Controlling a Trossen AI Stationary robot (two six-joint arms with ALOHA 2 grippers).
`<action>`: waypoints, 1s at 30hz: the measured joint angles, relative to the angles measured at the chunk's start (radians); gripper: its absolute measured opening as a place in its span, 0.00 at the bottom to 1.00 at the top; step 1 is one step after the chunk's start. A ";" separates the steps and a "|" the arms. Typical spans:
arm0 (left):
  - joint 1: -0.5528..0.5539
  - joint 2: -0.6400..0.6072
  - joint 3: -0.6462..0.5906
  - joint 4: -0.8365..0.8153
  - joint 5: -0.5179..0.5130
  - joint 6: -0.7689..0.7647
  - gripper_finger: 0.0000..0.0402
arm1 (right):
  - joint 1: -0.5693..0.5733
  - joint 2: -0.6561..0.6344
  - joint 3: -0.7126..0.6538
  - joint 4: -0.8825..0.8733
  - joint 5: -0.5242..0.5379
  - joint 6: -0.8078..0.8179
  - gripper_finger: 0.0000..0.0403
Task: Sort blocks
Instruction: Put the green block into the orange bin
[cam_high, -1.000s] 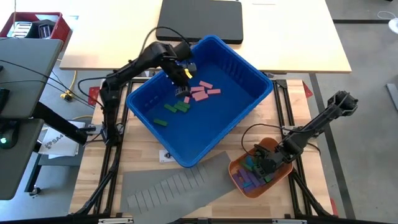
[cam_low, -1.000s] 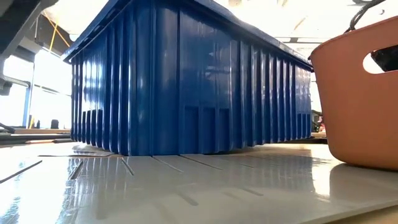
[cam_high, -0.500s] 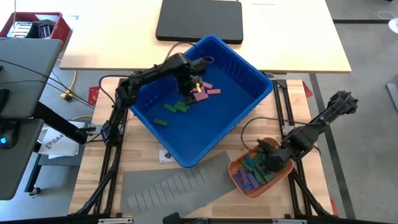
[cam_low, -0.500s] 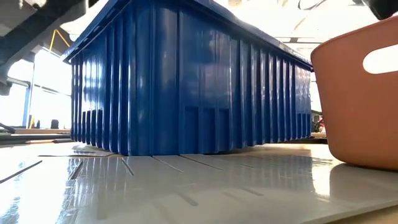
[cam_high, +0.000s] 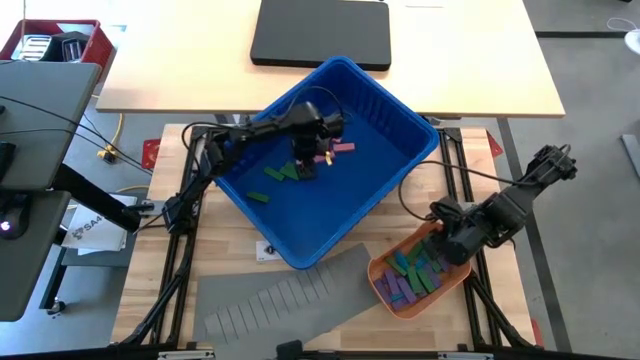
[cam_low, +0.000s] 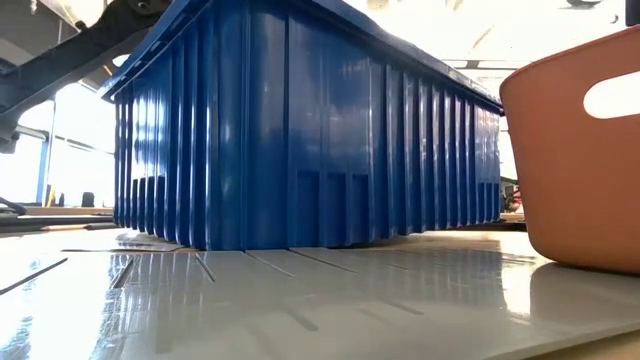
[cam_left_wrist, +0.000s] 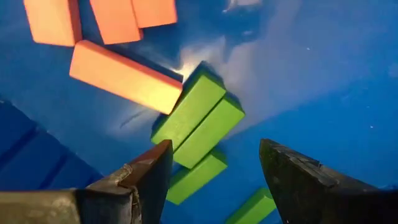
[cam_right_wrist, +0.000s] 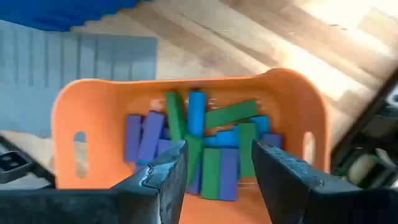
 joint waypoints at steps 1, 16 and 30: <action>-0.005 0.004 0.000 0.000 0.000 0.000 0.58 | 0.000 -0.001 0.000 -0.009 0.000 -0.002 0.43; -0.081 0.153 0.000 0.007 -0.148 0.007 0.58 | 0.000 -0.021 -0.004 -0.074 0.010 -0.010 0.43; -0.127 0.137 0.001 0.116 -0.040 -0.005 0.48 | 0.000 -0.083 -0.005 -0.103 0.044 -0.010 0.43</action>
